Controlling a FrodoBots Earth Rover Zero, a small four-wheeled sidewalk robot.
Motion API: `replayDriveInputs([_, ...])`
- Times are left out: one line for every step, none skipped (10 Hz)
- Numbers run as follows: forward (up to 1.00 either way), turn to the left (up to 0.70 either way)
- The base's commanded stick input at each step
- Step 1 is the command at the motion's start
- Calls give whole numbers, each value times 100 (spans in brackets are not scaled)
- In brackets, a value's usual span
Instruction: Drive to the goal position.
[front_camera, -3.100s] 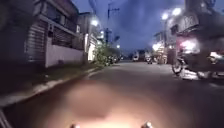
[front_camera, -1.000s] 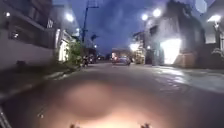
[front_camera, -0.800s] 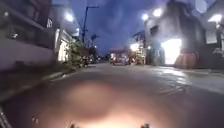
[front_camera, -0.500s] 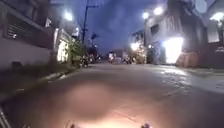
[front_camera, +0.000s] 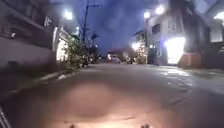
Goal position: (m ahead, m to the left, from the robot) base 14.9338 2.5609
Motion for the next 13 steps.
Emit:
replayDriveInputs([50,0])
replayDriveInputs([50,0])
replayDriveInputs([50,0])
replayDriveInputs([50,0])
replayDriveInputs([50,0])
replayDriveInputs([50,0])
replayDriveInputs([50,0])
replayDriveInputs([50,0])
replayDriveInputs([50,0])
replayDriveInputs([50,0])
replayDriveInputs([50,0])
replayDriveInputs([50,0])
replayDriveInputs([50,0])
